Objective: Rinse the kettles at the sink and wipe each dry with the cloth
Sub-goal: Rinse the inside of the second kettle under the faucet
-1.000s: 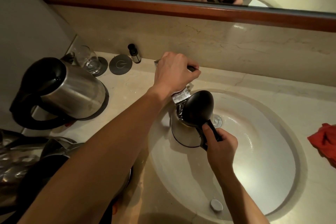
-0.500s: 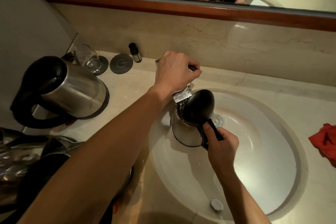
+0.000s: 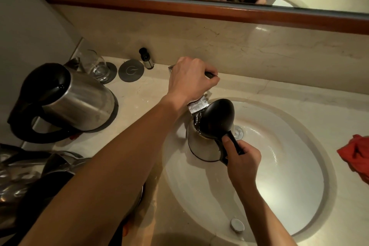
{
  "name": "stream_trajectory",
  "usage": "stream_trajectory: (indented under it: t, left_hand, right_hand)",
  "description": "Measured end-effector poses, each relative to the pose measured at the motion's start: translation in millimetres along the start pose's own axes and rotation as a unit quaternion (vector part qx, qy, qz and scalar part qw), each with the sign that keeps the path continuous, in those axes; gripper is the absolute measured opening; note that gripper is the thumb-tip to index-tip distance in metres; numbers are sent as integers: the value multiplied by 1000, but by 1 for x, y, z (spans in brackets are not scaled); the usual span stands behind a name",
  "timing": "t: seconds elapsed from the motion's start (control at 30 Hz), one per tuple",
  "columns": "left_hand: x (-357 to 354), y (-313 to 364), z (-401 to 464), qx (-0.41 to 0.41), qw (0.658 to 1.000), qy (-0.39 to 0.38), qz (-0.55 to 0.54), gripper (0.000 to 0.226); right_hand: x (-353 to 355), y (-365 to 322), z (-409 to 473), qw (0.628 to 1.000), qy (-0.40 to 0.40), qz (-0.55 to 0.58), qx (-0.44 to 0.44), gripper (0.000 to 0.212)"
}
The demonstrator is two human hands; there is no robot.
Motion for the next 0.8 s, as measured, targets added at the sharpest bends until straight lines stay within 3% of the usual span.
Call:
stream_trajectory:
  t: [0.8]
  left_hand:
    - [-1, -1, 0, 6, 1000, -2, -14, 21]
  right_hand:
    - [-1, 3, 0, 1000, -2, -8, -4, 77]
Point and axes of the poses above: each hand's wrist, its own z-axis towards the middle knuckle, its own x-axis out of the back of the hand, y = z × x, the point moved 5 cm from there along z, towards the middle knuckle, and after that the axes turned 9 degrees about -x, right-handed, at the moved point
